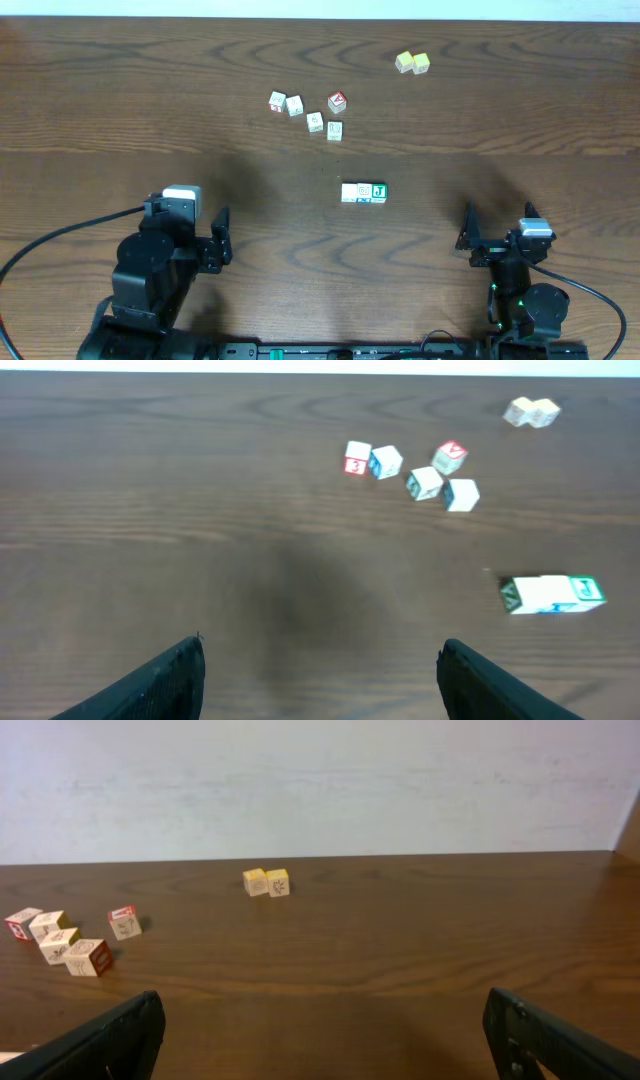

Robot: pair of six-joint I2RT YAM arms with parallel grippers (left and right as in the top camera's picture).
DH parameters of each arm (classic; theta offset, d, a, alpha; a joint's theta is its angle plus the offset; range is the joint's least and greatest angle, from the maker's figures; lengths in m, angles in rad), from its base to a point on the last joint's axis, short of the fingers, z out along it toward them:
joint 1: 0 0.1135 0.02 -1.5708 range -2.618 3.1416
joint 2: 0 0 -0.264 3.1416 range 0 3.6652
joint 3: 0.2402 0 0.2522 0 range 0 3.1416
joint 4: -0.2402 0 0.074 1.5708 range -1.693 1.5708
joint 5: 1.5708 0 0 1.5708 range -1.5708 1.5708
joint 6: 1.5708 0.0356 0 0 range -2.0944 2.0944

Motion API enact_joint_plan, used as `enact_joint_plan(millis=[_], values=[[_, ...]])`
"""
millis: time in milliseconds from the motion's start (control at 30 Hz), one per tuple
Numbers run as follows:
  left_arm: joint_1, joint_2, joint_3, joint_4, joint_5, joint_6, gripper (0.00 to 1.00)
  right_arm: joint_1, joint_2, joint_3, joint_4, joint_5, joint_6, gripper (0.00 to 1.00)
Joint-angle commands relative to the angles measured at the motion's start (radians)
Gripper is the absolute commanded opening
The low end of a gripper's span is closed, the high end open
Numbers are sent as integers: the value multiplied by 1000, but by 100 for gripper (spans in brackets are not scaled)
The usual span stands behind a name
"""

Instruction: Lift 3 blocks

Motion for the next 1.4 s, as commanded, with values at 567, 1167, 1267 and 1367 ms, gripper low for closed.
enact_joint_plan(millis=[567,1167,1267,1367], values=[[63,-323,-429,522,19,36,75,-7,-6,-1,-5,5,-11,99],[125,-485,-662,792,83,44,75,-7,-6,-1,-5,5,-11,99],[134,-485,-687,836,84,43,75,-7,-6,-1,-5,5,-11,99],[138,-485,-687,836,80,44,75,-7,-6,-1,-5,5,-11,99]])
